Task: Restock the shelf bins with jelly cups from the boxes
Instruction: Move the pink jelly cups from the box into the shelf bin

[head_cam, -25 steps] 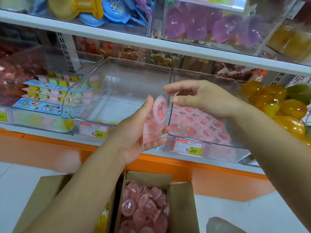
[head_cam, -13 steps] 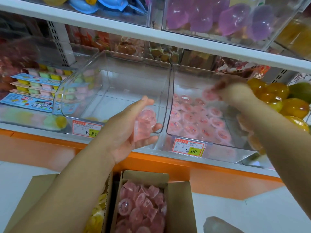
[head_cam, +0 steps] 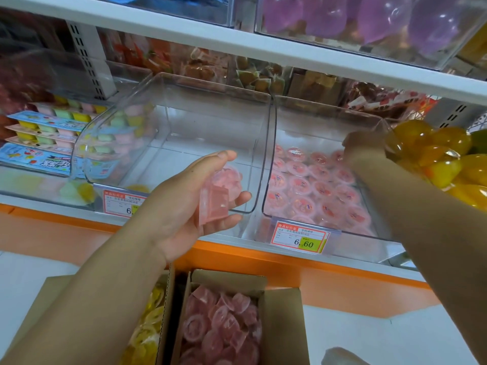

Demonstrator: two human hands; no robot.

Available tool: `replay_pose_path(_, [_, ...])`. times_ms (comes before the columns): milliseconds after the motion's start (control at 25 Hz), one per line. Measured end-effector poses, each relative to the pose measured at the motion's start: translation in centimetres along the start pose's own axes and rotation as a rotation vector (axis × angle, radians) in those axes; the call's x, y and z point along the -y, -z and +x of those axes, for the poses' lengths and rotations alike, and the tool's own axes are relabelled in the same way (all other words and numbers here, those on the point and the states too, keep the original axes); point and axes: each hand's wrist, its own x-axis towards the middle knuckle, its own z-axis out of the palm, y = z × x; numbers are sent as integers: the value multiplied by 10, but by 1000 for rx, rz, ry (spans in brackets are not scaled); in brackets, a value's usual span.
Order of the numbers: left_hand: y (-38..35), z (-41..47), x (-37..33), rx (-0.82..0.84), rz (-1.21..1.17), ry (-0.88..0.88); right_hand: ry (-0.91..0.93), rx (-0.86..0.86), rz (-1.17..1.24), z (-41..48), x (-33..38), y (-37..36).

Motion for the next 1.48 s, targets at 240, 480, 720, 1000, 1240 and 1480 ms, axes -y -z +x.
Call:
replay_pose_path(240, [-2, -5, 1, 5, -20, 14, -23, 255, 338, -25, -6, -20])
replay_pose_path(480, [-2, -12, 3, 23, -40, 32, 226, 317, 29, -40, -9, -42])
replay_pose_path(720, [1, -20, 4, 52, -78, 42, 169, 58, 411, -62, 6, 10])
replay_pose_path(1000, [-7, -34, 7, 136, -90, 71, 620, 489, 814, -193, 36, 100])
replay_pose_path(1240, [-14, -39, 13, 181, -8, 5, 686, 514, 913, -214, 52, 87])
replay_pose_path(1480, [-4, -33, 9, 117, -82, -7, 437, 458, 1224, -183, 14, 76])
